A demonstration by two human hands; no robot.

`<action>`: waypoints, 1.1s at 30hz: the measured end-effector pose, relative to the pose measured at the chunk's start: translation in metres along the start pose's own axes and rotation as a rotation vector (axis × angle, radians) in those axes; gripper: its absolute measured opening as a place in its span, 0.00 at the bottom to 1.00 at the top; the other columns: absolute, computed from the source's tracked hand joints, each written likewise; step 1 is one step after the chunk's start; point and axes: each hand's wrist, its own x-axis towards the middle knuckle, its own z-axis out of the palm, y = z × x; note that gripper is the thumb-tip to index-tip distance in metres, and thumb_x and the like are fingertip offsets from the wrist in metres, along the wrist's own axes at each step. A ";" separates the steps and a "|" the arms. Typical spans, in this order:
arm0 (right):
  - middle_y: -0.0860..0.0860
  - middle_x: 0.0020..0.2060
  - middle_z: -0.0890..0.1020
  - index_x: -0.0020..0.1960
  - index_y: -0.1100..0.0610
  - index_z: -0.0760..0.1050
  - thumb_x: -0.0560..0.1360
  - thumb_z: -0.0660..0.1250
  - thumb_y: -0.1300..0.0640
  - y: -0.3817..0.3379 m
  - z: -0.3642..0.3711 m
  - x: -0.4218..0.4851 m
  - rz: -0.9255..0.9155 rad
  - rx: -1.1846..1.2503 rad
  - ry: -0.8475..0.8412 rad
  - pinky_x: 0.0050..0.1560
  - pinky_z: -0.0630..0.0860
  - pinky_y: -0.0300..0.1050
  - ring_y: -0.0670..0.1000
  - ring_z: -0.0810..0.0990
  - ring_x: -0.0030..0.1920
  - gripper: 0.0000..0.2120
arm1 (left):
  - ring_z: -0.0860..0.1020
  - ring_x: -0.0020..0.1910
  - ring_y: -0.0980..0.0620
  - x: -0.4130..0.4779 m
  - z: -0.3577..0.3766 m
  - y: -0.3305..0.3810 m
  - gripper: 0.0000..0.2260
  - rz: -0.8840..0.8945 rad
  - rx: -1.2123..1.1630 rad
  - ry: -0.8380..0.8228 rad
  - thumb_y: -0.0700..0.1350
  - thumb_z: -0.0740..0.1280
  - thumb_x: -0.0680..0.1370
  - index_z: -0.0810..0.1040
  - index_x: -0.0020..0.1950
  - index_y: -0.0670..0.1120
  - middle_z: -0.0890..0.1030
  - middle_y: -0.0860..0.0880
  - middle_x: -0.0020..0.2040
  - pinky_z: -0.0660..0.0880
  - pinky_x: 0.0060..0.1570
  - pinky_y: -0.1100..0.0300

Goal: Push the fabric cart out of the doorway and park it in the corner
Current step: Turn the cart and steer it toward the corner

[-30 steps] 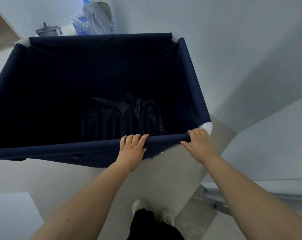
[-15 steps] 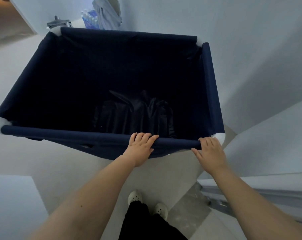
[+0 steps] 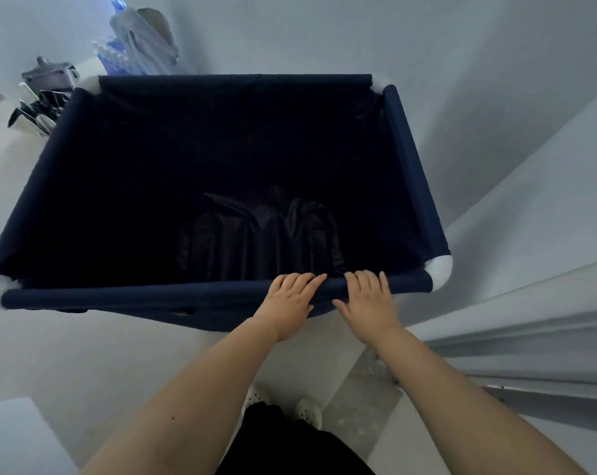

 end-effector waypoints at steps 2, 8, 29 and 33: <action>0.55 0.66 0.69 0.70 0.58 0.59 0.77 0.56 0.42 -0.009 0.003 0.000 -0.020 0.016 -0.002 0.73 0.49 0.58 0.56 0.63 0.68 0.28 | 0.66 0.66 0.48 -0.002 -0.002 -0.004 0.28 0.053 0.067 -0.009 0.46 0.58 0.78 0.48 0.75 0.49 0.66 0.49 0.70 0.60 0.68 0.51; 0.61 0.50 0.76 0.60 0.63 0.71 0.72 0.68 0.48 -0.006 0.007 0.004 -0.017 0.009 0.067 0.65 0.65 0.61 0.63 0.74 0.53 0.24 | 0.74 0.55 0.48 -0.036 -0.009 -0.057 0.42 0.064 0.179 -0.049 0.39 0.72 0.64 0.55 0.74 0.47 0.75 0.49 0.61 0.72 0.57 0.53; 0.65 0.51 0.75 0.60 0.68 0.70 0.72 0.69 0.47 -0.110 0.003 0.047 0.101 -0.097 0.005 0.69 0.60 0.62 0.66 0.73 0.56 0.28 | 0.72 0.58 0.46 -0.071 -0.022 -0.169 0.38 0.286 0.194 -0.013 0.40 0.65 0.72 0.47 0.75 0.43 0.71 0.45 0.66 0.72 0.58 0.53; 0.64 0.56 0.73 0.64 0.67 0.66 0.74 0.64 0.45 -0.168 0.006 0.058 0.124 -0.089 -0.033 0.72 0.54 0.59 0.64 0.69 0.61 0.30 | 0.71 0.59 0.45 -0.098 -0.025 -0.221 0.38 0.317 0.157 -0.031 0.39 0.64 0.73 0.43 0.75 0.43 0.69 0.43 0.67 0.72 0.58 0.52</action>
